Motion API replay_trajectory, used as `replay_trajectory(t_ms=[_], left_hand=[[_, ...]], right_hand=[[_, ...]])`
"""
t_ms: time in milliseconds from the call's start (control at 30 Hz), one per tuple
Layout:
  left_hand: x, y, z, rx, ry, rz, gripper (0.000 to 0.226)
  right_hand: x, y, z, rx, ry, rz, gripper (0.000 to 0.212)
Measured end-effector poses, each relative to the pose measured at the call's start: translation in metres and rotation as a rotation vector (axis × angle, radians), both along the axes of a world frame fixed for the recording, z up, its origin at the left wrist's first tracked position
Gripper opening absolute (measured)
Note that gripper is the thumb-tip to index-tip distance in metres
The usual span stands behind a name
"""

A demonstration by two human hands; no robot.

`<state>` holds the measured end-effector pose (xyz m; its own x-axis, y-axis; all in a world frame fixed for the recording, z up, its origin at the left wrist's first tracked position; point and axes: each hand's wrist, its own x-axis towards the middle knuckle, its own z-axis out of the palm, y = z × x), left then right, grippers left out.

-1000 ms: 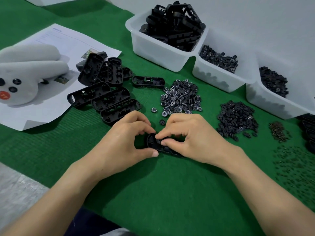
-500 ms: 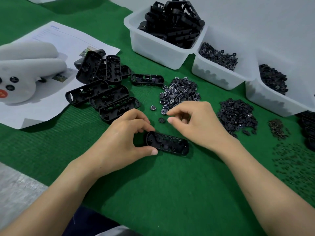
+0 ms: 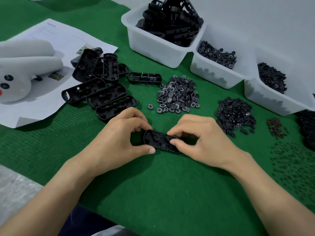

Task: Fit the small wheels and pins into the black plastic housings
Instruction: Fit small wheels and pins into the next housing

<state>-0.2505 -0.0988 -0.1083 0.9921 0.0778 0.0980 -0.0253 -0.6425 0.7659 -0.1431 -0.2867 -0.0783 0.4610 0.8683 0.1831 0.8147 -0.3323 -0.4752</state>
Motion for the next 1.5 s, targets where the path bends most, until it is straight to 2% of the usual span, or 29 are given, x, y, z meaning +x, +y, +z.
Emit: replay_trajectory(t_ms=[167,367,533,600,667,800,1000,1233,1500], left_hand=[[0.0,-0.002,0.003,-0.001,0.007,-0.009,0.049],[0.001,-0.002,0.002,-0.002,0.004,-0.009,0.047],[0.0,-0.001,0.002,0.007,0.006,-0.01,0.049],[0.001,-0.001,0.002,0.01,0.005,-0.009,0.051],[0.001,-0.001,0.002,0.011,0.005,-0.011,0.052],[0.001,-0.001,0.003,0.009,0.011,-0.012,0.054],[0.001,-0.001,0.001,0.024,0.012,-0.005,0.045],[0.001,0.0,0.001,0.024,0.007,-0.011,0.051],[0.001,-0.001,0.002,0.026,0.007,-0.006,0.048]], right_hand=[[-0.001,0.001,-0.001,0.0,-0.197,0.049,0.013],[-0.002,0.002,-0.001,-0.005,-0.243,0.08,0.013],[-0.002,0.004,0.003,-0.124,-0.323,0.147,0.009],[0.0,0.006,0.008,-0.158,-0.242,0.131,0.012],[0.009,0.014,0.009,-0.113,-0.127,0.012,0.019],[0.023,0.039,-0.001,-0.073,-0.154,-0.211,0.025],[0.019,0.043,-0.008,-0.031,-0.081,-0.213,0.008],[0.018,0.019,-0.009,0.029,0.148,-0.295,0.019],[0.017,0.029,-0.01,-0.039,0.079,-0.274,0.005]])
